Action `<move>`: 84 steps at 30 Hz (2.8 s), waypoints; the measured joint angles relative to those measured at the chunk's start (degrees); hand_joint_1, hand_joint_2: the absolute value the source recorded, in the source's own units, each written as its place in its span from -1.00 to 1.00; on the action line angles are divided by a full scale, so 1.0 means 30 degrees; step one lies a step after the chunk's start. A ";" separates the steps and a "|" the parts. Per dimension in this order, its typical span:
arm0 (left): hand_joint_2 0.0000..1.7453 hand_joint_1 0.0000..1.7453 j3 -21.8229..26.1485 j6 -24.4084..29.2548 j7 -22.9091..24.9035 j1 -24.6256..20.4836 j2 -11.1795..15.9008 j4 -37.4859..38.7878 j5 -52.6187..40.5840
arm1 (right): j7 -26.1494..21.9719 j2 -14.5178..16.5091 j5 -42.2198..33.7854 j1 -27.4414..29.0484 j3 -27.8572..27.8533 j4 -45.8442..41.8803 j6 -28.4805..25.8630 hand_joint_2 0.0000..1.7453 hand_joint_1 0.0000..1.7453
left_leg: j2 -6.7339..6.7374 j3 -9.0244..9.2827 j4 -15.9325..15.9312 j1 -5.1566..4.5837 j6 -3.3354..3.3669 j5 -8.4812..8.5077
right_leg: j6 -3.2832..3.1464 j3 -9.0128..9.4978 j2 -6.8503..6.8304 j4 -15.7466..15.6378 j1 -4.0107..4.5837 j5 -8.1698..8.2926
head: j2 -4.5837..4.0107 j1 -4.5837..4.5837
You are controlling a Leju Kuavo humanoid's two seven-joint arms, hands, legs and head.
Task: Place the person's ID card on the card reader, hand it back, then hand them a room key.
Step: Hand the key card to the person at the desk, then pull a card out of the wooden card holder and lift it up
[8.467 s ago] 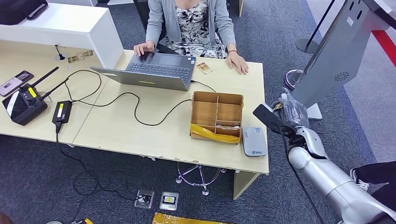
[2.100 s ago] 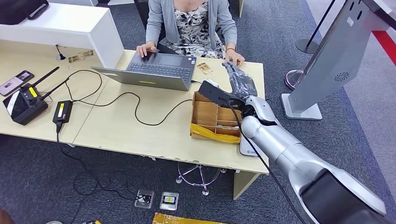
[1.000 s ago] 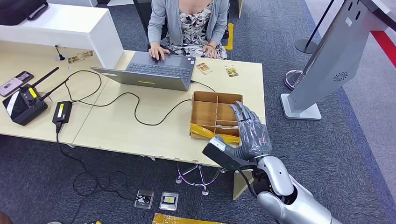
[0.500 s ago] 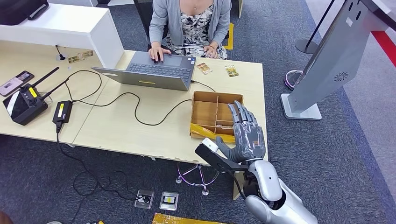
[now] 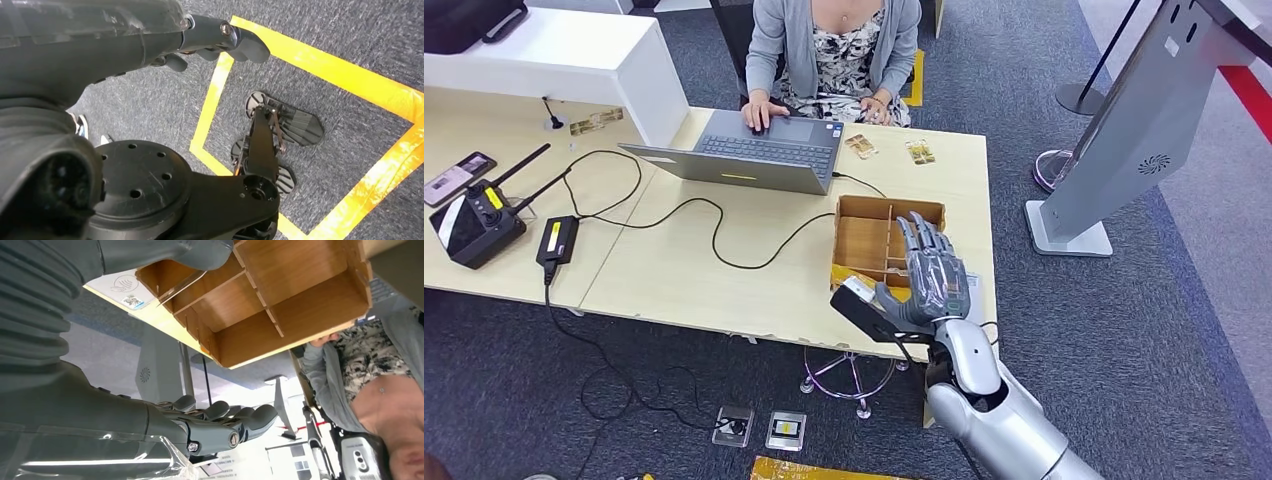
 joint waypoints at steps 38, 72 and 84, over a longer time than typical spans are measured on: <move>-1.00 -1.00 -0.0484 -0.0087 0.0075 -0.0049 -0.0007 0.0000 0.0275 | -0.0368 0.0736 -0.0816 -0.1254 -0.0137 0.4770 -0.0119 1.00 -1.00 | -0.0001 -0.0002 0.0000 0.0000 0.0000 0.0000 | 0.0000 -0.0001 0.0000 0.0000 0.0000 0.0000 | 0.0000 0.0003; -1.00 -1.00 -0.0940 -0.0180 0.0038 -0.0068 -0.0015 0.0000 0.0605 | -0.0563 0.1054 -0.1272 -0.1694 -0.0319 0.6883 -0.0319 1.00 0.40 | -0.0001 0.0000 0.0001 0.0000 0.0000 0.0000 | 0.0000 -0.0001 0.0001 0.0000 0.0000 0.0000 | 0.0000 0.0000; -1.00 -1.00 -0.0945 -0.0109 0.0029 -0.0069 -0.0011 0.0000 0.0710 | -0.0475 0.1054 -0.1171 -0.1708 -0.0319 0.7349 -0.0261 1.00 1.00 | -0.0001 0.0000 0.0001 0.0000 0.0000 0.0000 | 0.0000 -0.0001 0.0001 0.0000 0.0000 0.0000 | 0.0000 0.0002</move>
